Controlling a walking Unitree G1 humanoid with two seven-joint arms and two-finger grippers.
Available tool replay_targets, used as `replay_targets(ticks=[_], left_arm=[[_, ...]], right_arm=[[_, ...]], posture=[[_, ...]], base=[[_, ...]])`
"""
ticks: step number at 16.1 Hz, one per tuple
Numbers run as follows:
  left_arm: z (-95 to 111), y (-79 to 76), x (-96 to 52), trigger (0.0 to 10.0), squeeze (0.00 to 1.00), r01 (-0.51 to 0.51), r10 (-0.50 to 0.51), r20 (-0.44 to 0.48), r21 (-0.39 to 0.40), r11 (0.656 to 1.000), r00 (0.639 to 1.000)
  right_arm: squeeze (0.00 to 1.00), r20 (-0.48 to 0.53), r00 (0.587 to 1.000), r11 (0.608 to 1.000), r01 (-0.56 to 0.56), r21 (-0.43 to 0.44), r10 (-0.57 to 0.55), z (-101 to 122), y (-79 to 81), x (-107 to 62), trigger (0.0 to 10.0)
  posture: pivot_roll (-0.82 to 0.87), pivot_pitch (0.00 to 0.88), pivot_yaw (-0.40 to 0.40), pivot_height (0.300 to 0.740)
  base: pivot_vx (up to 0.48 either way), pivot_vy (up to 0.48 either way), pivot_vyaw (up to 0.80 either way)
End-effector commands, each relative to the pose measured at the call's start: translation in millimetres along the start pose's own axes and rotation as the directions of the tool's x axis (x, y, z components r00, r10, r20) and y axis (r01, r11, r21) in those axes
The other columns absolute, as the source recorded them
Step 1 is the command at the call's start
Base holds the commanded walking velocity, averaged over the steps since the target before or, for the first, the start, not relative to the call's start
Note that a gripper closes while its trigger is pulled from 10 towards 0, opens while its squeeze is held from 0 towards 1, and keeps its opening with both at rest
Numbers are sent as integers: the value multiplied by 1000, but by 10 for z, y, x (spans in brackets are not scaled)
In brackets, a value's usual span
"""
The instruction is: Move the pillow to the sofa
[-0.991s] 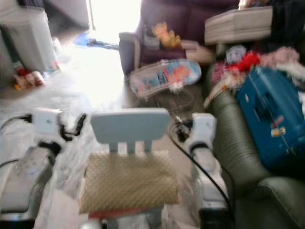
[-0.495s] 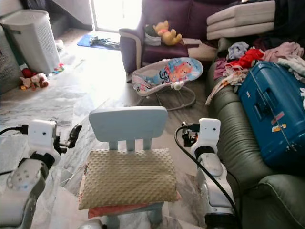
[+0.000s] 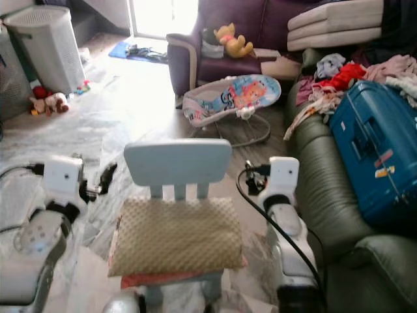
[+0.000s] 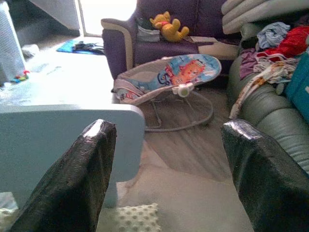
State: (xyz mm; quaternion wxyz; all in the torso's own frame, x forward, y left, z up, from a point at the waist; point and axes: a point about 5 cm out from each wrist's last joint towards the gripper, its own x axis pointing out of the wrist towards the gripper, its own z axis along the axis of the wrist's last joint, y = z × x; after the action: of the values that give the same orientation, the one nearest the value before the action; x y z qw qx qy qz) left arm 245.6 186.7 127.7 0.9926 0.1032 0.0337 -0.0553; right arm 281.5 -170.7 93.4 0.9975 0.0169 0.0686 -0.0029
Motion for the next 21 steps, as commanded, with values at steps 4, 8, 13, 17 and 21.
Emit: replay_targets(ticks=[4, 8, 13, 17, 21], left_arm=[[-88, 9, 176, 10000, 0, -5, 5, -12, 34, 999, 1000], [-187, 37, 332, 10000, 0, -17, 13, -43, -84, 996, 999], [-255, 95, 374, 10000, 0, 0, 1, -37, 17, 1000, 999], [-345, 42, 291, 10000, 0, 11, -11, -66, 7, 1000, 998], [-321, -101, 290, 10000, 0, 88, -84, -55, 75, 993, 995]], right_arm=[[0, 27, 1000, 1000, 4, 2, -4, 35, 9, 92, 10000], [0, 36, 999, 1000, -5, 6, 5, 64, 24, 130, 10000], [0, 29, 1000, 1000, -12, 26, 11, 38, -44, 165, 10000], [0, -2, 1000, 1000, -4, 17, 4, -72, -78, 83, 10000], [0, -32, 998, 998, 56, 39, -55, -147, -126, -28, 10000]], posture=[[47, 0, -65, 625], [44, 0, -74, 625], [30, 0, -75, 625], [30, 0, -80, 625], [7, 0, -36, 625]], base=[[0, 0, 0], [0, 0, 0], [0, 0, 0], [0, 0, 0], [0, 0, 0]])
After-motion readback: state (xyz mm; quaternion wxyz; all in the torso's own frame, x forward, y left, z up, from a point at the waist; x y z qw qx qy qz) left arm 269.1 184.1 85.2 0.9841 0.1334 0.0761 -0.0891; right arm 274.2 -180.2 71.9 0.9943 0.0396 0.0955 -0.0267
